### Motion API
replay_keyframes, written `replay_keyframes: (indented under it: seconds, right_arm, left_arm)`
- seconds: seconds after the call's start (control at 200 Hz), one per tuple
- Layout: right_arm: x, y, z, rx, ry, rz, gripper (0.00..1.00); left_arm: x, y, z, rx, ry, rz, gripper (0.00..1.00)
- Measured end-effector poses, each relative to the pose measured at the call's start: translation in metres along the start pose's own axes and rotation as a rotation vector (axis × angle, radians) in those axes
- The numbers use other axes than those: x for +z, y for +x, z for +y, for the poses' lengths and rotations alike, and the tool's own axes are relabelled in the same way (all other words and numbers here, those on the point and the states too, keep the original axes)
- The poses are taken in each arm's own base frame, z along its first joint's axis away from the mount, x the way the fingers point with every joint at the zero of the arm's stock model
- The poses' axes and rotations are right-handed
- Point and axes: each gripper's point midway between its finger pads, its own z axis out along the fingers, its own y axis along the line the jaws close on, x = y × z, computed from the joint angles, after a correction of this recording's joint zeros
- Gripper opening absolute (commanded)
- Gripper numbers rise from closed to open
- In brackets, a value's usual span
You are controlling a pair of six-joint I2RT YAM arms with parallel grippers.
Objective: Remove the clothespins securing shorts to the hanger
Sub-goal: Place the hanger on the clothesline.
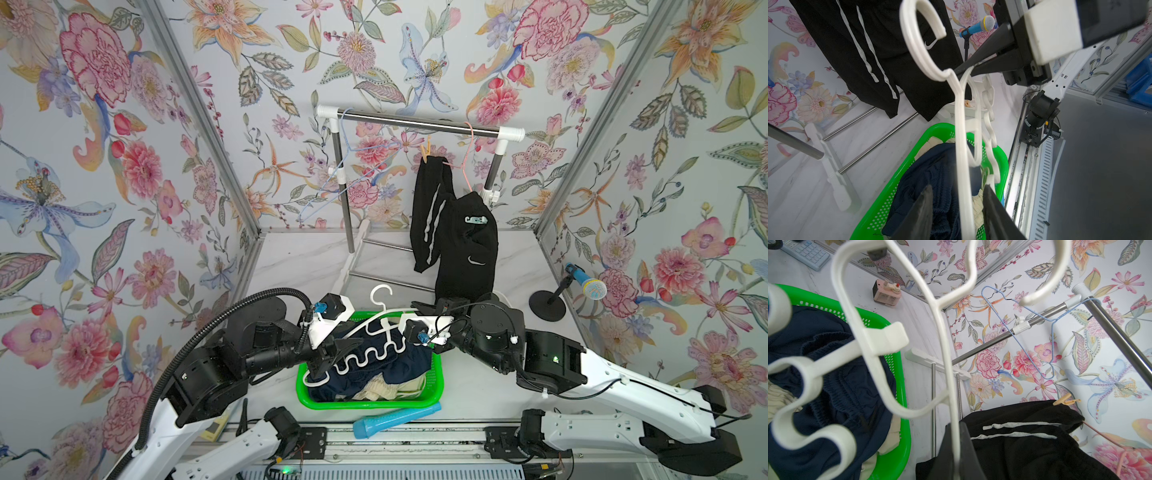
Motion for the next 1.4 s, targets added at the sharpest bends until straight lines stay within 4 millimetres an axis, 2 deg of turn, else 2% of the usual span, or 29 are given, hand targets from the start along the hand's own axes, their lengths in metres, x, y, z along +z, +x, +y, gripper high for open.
replay_keyframes:
  seconds: [0.195,0.255,0.295,0.4,0.495,0.595,0.64,0.676,0.796,0.936,1.076,1.166,1.276,1.401]
  right_arm:
    - [0.001,0.003,-0.002,-0.017,0.013,0.018,0.01]
    - [0.002,0.004,-0.002,-0.02,0.018,0.027,0.13]
    - [0.003,0.005,-0.001,-0.02,0.017,0.029,0.26]
    - [0.007,0.004,0.0,-0.01,0.015,0.031,0.48]
    - [0.009,0.004,-0.001,0.015,0.018,0.032,0.56]
    - [0.011,0.006,-0.012,0.073,0.043,0.027,0.64]
    - [0.01,0.004,-0.019,0.122,0.058,0.012,0.76]
    - [0.009,0.002,-0.026,0.157,0.072,-0.001,0.8]
    - [0.002,-0.009,-0.046,0.268,0.111,-0.071,0.83]
    - [-0.01,-0.031,-0.07,0.406,0.131,-0.177,0.88]
    - [-0.018,-0.048,-0.091,0.532,0.141,-0.268,0.94]
    - [-0.02,-0.055,-0.101,0.602,0.136,-0.312,0.96]
    - [-0.013,-0.063,-0.108,0.68,0.124,-0.362,0.95]
    - [0.01,-0.065,-0.102,0.734,0.089,-0.366,0.94]
  left_arm:
    - [0.005,0.01,0.004,-0.019,-0.016,0.054,0.0]
    - [0.007,0.012,0.01,-0.021,-0.042,0.067,0.0]
    - [0.009,0.013,0.013,-0.023,-0.056,0.074,0.0]
    - [0.011,0.015,0.021,-0.017,-0.098,0.09,0.0]
    - [0.009,0.015,0.033,-0.014,-0.166,0.099,0.0]
    - [0.0,0.008,0.045,0.001,-0.249,0.085,0.0]
    - [-0.005,0.002,0.049,0.016,-0.278,0.072,0.0]
    - [-0.008,0.0,0.052,0.025,-0.301,0.065,0.0]
    - [-0.018,-0.009,0.058,0.079,-0.354,0.023,0.0]
    - [-0.021,-0.019,0.073,0.169,-0.447,-0.009,0.0]
    - [-0.012,-0.02,0.096,0.271,-0.573,-0.012,0.0]
    - [-0.012,-0.014,0.122,0.298,-0.73,0.017,0.0]
    - [-0.01,-0.012,0.139,0.336,-0.833,0.021,0.0]
    - [-0.013,-0.025,0.143,0.359,-0.877,-0.034,0.0]
